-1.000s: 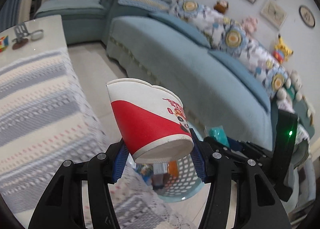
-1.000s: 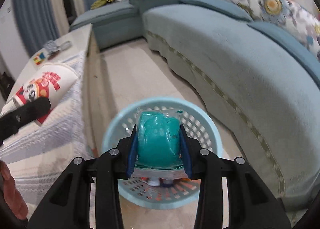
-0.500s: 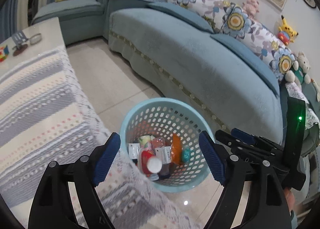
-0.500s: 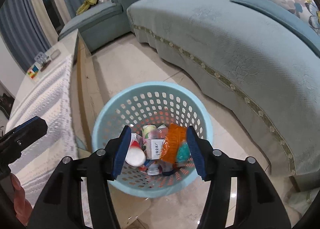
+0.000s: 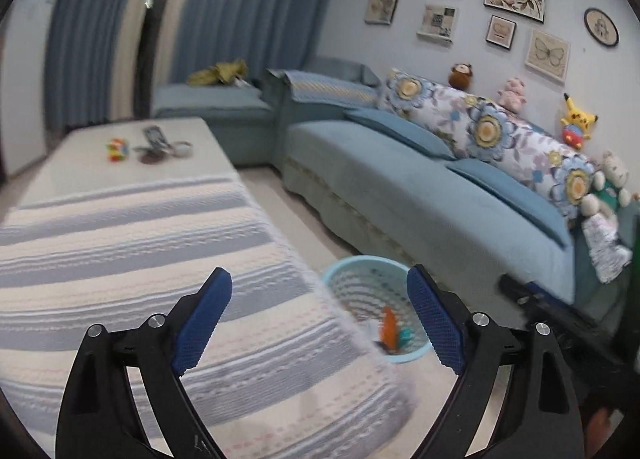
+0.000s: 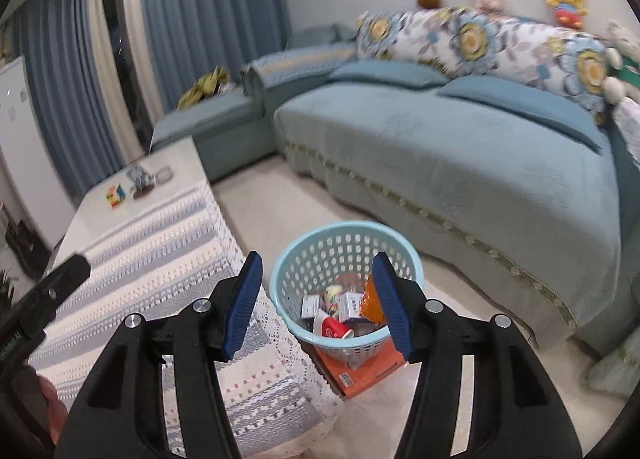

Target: Collect trash

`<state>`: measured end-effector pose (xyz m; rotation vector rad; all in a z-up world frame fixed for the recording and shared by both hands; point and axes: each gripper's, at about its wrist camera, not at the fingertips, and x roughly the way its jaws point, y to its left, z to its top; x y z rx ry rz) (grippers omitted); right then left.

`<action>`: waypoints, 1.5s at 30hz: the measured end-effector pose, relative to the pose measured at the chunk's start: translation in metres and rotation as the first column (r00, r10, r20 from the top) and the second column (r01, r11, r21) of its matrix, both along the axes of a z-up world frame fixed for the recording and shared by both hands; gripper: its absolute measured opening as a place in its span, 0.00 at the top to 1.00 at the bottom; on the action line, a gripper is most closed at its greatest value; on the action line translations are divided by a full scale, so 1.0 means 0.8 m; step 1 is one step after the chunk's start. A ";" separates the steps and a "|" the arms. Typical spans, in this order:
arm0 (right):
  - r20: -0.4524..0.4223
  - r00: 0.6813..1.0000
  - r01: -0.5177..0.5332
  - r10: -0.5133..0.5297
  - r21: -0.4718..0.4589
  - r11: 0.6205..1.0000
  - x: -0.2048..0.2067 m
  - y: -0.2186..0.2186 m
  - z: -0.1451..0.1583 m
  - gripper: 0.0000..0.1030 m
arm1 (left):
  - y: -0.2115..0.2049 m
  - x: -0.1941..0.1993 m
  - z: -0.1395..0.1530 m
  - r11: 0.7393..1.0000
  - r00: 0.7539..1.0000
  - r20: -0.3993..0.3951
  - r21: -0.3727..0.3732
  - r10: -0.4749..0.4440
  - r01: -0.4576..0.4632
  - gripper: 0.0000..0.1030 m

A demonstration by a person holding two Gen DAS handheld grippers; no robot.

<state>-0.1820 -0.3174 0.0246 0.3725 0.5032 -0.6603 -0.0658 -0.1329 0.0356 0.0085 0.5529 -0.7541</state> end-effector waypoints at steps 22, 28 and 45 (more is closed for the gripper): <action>0.050 0.994 0.108 -0.099 -0.234 0.966 -0.004 0.081 -0.021 0.47 | 0.059 -0.008 -0.030 0.973 0.963 0.181 0.085 0.198 -0.216 0.07; 0.024 0.997 0.081 -0.078 -0.196 0.977 0.005 0.068 -0.028 0.47 | 0.051 0.000 -0.035 0.962 0.958 0.185 0.119 0.221 -0.245 0.07; 0.017 0.998 0.066 -0.064 -0.261 0.963 0.009 0.087 -0.022 0.46 | 0.050 0.002 -0.040 0.969 0.967 0.151 0.109 0.204 -0.222 0.07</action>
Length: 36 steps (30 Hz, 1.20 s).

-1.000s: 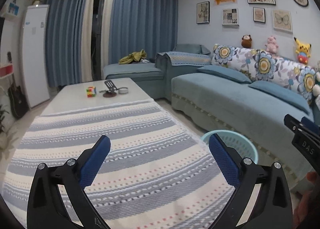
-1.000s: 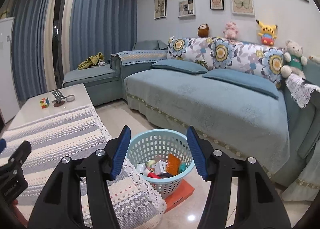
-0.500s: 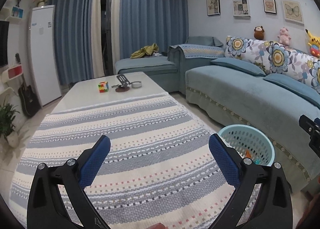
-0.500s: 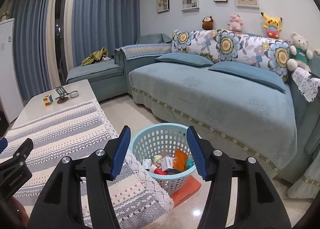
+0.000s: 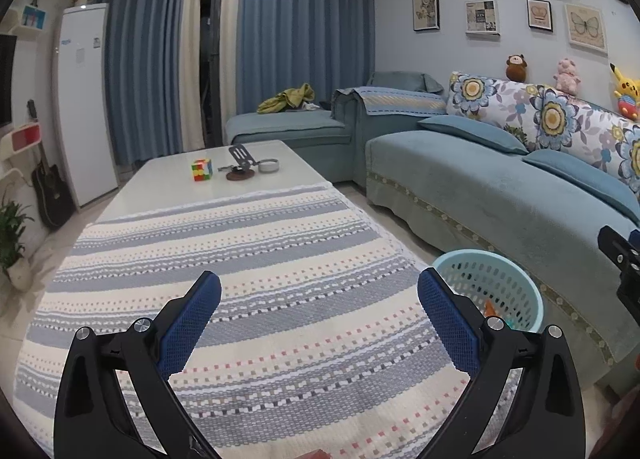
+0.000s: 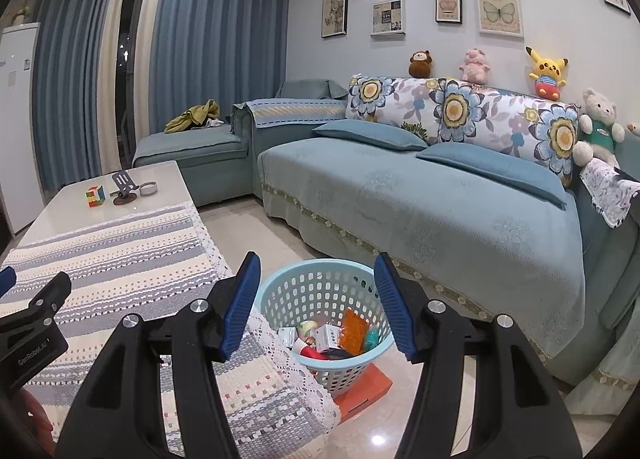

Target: Collect trash

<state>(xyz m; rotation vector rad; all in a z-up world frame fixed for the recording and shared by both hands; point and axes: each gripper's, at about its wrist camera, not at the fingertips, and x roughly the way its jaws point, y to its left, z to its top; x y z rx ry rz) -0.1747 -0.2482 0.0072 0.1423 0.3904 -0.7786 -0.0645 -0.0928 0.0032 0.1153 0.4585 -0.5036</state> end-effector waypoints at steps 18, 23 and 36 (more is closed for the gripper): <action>-0.014 1.000 -0.018 0.018 0.007 1.000 0.004 0.000 -0.002 0.43 | -0.010 -0.010 -0.002 0.999 0.999 0.021 0.015 -0.031 0.031 0.07; -0.012 1.000 -0.017 0.017 0.026 1.000 0.003 -0.004 -0.003 0.43 | -0.013 -0.015 -0.001 0.999 0.999 0.039 0.027 -0.035 0.034 0.07; -0.011 1.000 -0.019 0.020 0.039 0.999 0.001 -0.008 -0.004 0.33 | -0.012 -0.018 -0.001 0.999 0.998 0.037 0.029 -0.041 0.040 0.07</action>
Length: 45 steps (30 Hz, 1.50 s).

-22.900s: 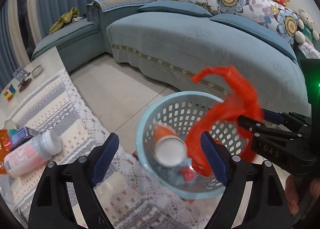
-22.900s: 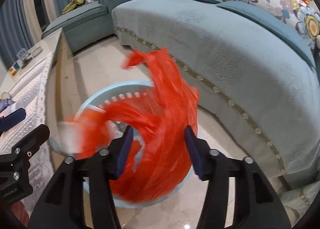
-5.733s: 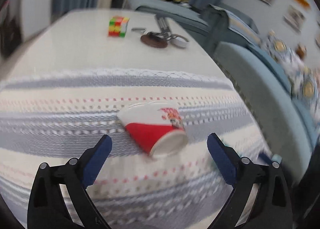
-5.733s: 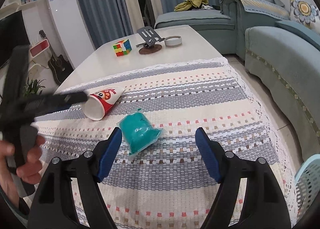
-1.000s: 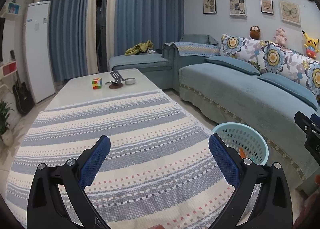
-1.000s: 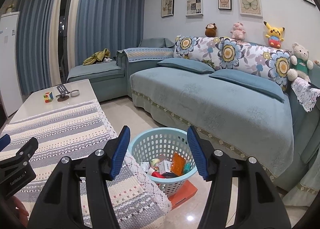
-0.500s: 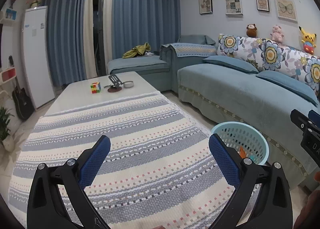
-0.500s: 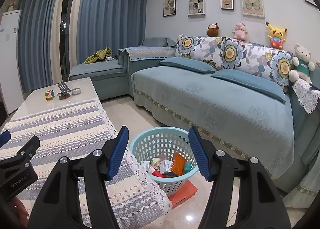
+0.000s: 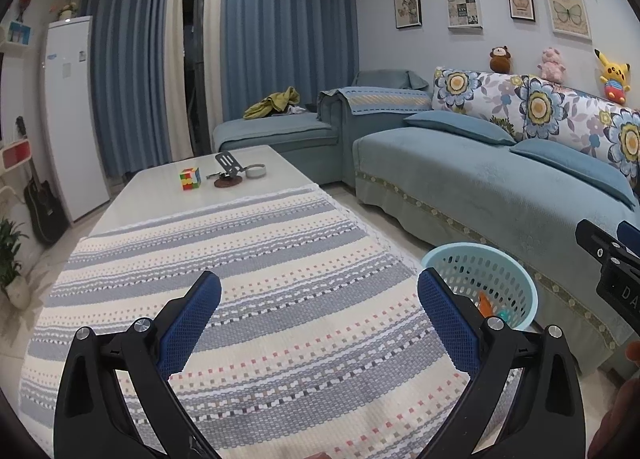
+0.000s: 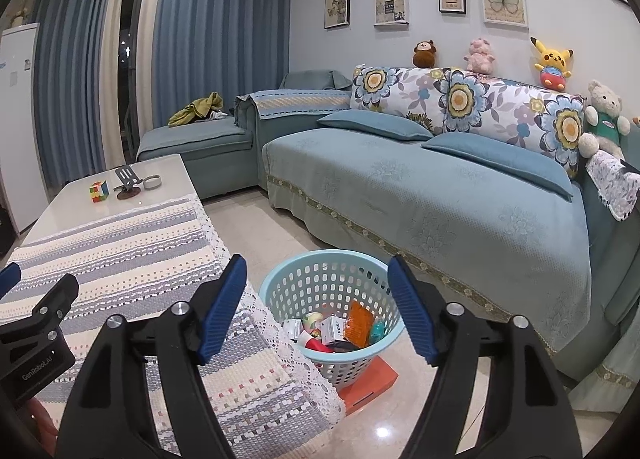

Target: Collect trash

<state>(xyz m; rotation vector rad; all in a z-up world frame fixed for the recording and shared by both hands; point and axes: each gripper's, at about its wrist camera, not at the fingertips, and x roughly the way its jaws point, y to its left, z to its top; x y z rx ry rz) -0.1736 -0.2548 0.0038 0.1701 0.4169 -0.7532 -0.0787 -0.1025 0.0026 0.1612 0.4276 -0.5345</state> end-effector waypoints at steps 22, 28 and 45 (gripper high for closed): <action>0.000 1.000 0.001 -0.001 0.046 0.999 0.000 -0.012 -0.006 0.22 | -0.003 0.000 -0.003 1.000 1.000 0.005 0.004 -0.006 0.006 0.07; -0.004 1.000 -0.006 0.006 0.041 0.999 0.001 -0.009 -0.006 0.22 | -0.003 -0.002 -0.002 1.000 1.000 0.010 0.006 -0.012 0.012 0.07; -0.009 1.000 -0.017 0.017 0.038 0.999 0.007 -0.004 -0.006 0.22 | -0.006 -0.001 -0.004 1.000 1.000 0.013 0.016 -0.022 0.022 0.07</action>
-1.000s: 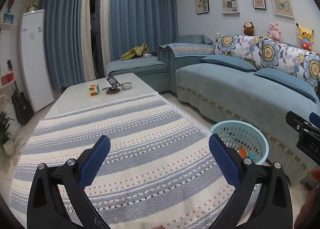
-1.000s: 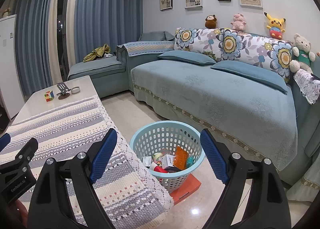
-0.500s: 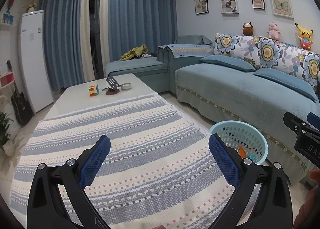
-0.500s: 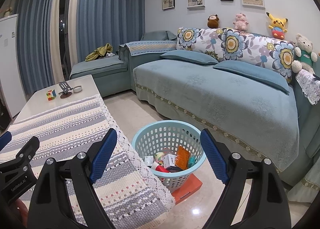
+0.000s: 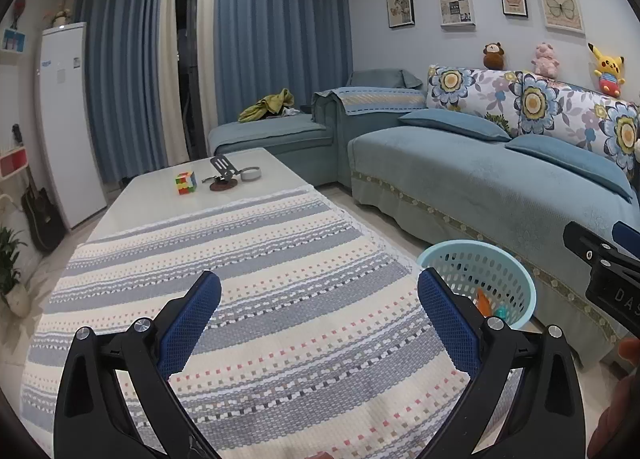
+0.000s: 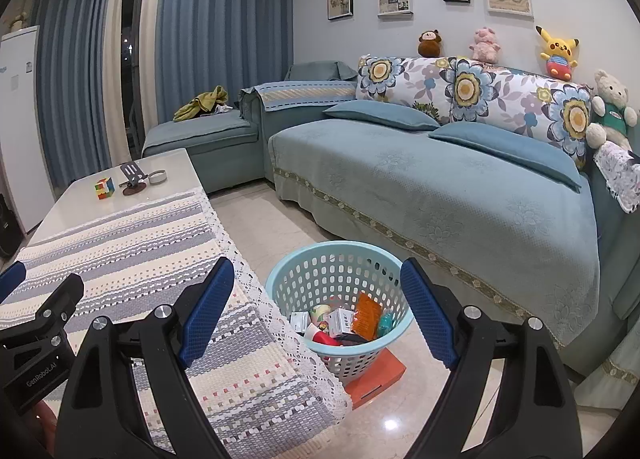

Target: Collect trash

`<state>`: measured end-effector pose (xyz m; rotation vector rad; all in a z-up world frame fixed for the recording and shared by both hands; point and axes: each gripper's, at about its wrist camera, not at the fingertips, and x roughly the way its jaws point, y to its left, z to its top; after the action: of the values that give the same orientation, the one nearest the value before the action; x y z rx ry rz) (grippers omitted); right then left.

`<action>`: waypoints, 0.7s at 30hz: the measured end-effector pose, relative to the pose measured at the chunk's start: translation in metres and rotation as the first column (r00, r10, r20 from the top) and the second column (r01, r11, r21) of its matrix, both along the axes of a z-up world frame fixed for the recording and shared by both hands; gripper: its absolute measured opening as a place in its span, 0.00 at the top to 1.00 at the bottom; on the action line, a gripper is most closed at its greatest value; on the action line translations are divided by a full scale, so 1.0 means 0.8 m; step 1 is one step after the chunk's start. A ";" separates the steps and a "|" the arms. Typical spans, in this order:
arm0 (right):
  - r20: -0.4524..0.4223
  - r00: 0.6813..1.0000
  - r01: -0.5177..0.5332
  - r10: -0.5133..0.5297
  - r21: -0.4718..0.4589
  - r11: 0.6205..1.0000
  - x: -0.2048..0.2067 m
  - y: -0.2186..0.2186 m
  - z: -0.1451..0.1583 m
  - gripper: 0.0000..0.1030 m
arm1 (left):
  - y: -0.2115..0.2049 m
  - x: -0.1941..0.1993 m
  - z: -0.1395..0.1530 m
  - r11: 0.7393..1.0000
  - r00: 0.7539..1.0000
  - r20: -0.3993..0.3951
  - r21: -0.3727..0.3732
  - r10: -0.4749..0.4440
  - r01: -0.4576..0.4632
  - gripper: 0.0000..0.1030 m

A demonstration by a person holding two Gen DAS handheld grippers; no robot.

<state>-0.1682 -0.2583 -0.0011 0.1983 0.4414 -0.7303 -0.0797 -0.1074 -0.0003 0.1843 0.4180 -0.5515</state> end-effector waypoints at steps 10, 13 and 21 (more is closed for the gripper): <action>-0.010 1.000 -0.004 0.004 -0.002 1.000 0.004 0.000 -0.002 0.22 | 0.000 -0.004 0.003 1.000 1.000 0.023 0.004 0.018 -0.018 0.07; -0.011 1.000 -0.008 0.008 -0.012 1.000 0.005 0.003 -0.001 0.22 | -0.001 -0.006 0.002 1.000 1.000 0.022 0.010 0.015 -0.016 0.07; -0.013 1.000 -0.010 0.010 -0.021 1.000 0.003 0.005 0.000 0.22 | 0.002 0.000 0.003 1.000 1.000 0.012 0.002 0.015 -0.015 0.07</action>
<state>-0.1656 -0.2542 -0.0010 0.1716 0.4467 -0.7265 -0.0793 -0.1059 0.0022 0.1868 0.4081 -0.5353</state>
